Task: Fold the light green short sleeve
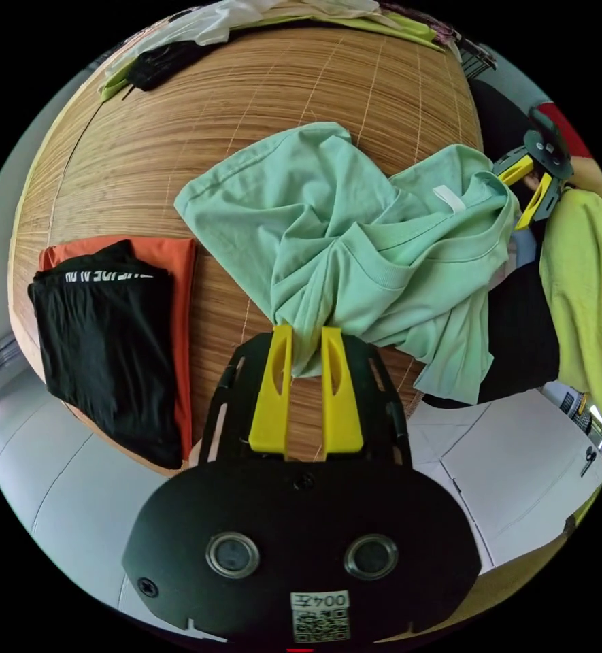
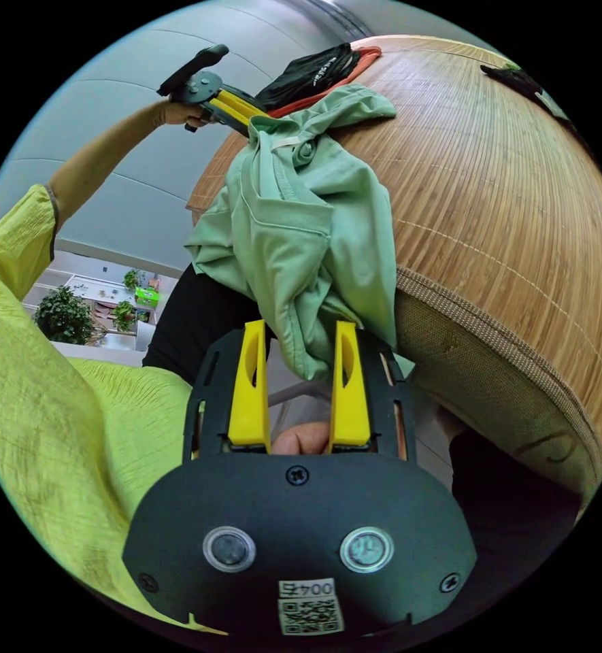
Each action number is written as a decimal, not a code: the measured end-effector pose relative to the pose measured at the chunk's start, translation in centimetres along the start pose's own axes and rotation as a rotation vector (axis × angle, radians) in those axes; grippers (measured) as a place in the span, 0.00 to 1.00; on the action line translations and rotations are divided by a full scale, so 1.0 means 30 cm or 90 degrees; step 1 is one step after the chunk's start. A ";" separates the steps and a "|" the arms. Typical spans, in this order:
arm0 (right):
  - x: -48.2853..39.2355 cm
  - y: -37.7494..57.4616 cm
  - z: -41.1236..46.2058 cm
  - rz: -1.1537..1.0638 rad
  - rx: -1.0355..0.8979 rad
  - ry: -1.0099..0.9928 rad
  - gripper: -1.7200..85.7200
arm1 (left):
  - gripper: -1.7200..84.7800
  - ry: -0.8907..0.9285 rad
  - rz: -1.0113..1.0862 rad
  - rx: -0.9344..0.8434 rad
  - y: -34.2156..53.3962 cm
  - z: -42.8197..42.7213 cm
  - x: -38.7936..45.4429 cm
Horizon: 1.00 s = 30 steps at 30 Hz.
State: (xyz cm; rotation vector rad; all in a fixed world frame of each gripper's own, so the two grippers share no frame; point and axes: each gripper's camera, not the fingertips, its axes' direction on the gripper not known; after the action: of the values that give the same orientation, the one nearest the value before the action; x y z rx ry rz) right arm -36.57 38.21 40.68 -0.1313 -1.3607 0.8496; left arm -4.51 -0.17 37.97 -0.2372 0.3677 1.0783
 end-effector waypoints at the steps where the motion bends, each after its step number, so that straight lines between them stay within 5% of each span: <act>1: -0.019 -0.003 0.007 -0.008 -0.002 -0.002 0.19 | 0.07 -0.008 -0.004 0.005 0.015 -0.004 0.019; 6: -0.090 -0.009 0.039 -0.029 -0.020 0.013 0.15 | 0.04 -0.114 -0.017 0.067 0.186 -0.072 0.236; 14: -0.233 0.069 -0.123 -0.024 0.057 0.080 0.04 | 0.03 -0.130 -0.159 0.222 0.566 -0.218 0.482; 25: -0.686 0.095 -0.722 -0.041 0.402 0.538 0.01 | 0.03 -0.123 -0.475 0.625 1.141 -0.375 0.957; 30: -0.983 0.108 -0.912 -0.143 0.564 0.734 0.01 | 0.03 -0.277 -0.583 0.888 1.388 -0.531 1.285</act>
State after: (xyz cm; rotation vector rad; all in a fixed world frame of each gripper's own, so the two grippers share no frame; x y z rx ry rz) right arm -12.77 33.26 8.47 0.2054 0.1249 0.8829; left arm -28.14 44.34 7.39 0.9850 0.4648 -0.1918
